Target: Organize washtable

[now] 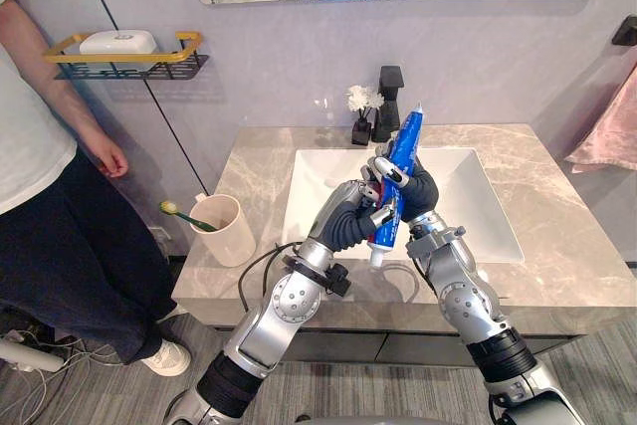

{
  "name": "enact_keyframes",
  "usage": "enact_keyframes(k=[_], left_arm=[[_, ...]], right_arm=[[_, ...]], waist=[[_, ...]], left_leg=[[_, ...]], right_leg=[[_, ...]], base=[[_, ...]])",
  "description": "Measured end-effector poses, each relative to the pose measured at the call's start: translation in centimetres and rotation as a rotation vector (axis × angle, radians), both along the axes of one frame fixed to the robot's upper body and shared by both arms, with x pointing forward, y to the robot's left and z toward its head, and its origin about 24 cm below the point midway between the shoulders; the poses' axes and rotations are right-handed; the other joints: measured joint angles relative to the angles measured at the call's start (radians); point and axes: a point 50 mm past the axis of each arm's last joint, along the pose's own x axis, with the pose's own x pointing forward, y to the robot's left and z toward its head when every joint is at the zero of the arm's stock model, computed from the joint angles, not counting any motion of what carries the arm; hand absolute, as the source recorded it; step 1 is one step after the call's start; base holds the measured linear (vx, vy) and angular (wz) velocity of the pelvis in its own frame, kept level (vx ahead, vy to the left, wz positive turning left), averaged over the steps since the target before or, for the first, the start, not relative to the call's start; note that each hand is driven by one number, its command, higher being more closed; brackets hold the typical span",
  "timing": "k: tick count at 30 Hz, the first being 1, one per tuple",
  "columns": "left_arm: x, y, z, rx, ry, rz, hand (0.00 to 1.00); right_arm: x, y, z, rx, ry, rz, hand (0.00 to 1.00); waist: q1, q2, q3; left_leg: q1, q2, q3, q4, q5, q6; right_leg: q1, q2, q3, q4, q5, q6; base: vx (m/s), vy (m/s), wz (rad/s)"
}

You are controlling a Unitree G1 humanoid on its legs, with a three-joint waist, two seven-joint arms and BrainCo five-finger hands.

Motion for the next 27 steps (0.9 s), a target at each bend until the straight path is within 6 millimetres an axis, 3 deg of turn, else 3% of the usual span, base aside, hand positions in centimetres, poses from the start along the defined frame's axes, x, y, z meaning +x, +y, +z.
enact_keyframes(k=[8, 13, 16, 21, 27], left_arm=[[0.1, 1.1, 0.0, -0.017, -0.007, 0.036, 0.0], [0.6, 5.5, 2.3, -0.095, -0.109, 0.232, 0.0], [0.5, 6.8, 2.9, -0.1, -0.145, 0.285, 0.0], [-0.4, 9.2, 3.2, -0.116, -0.165, 0.382, 0.0], [-2.0, 13.3, 5.1, -0.17, -0.286, 0.582, 0.0]], right_arm=[[0.1, 0.1, 0.2, 0.005, -0.011, -0.018, 1.0], [0.3, -1.8, 0.1, 0.002, -0.015, -0.097, 1.0], [0.4, -2.8, 0.4, 0.0, -0.029, -0.143, 1.0], [0.3, -3.8, 0.5, 0.008, -0.03, -0.181, 1.0], [0.0, -5.1, 0.4, 0.004, -0.034, -0.239, 1.0]], waist=[[0.0, 0.001, 0.0], [0.001, 0.001, 0.0], [0.001, 0.001, 0.0], [0.002, 0.002, -0.001], [0.004, 0.005, 0.0]], left_leg=[[0.014, 0.001, 0.002, 0.0, 0.0, 0.0], [0.016, 0.001, 0.003, 0.0, 0.0, 0.0], [0.016, 0.0, 0.004, 0.0, 0.0, 0.0], [0.016, 0.002, 0.005, 0.0, -0.001, -0.001], [0.026, 0.001, 0.003, 0.0, -0.001, -0.001]], right_leg=[[0.014, 0.0, 0.0, -0.002, 0.0, 0.0], [0.015, 0.0, 0.001, -0.002, 0.0, 0.0], [0.015, 0.0, 0.001, -0.003, 0.0, 0.0], [0.017, 0.001, 0.001, -0.006, 0.0, 0.0], [0.028, 0.0, -0.002, -0.008, -0.001, 0.0]], base=[[0.0, 0.0, 0.0], [0.0, 0.0, 0.0], [0.0, 0.0, 0.0], [0.0, 0.0, 0.0], [-0.01, -0.002, 0.01]])
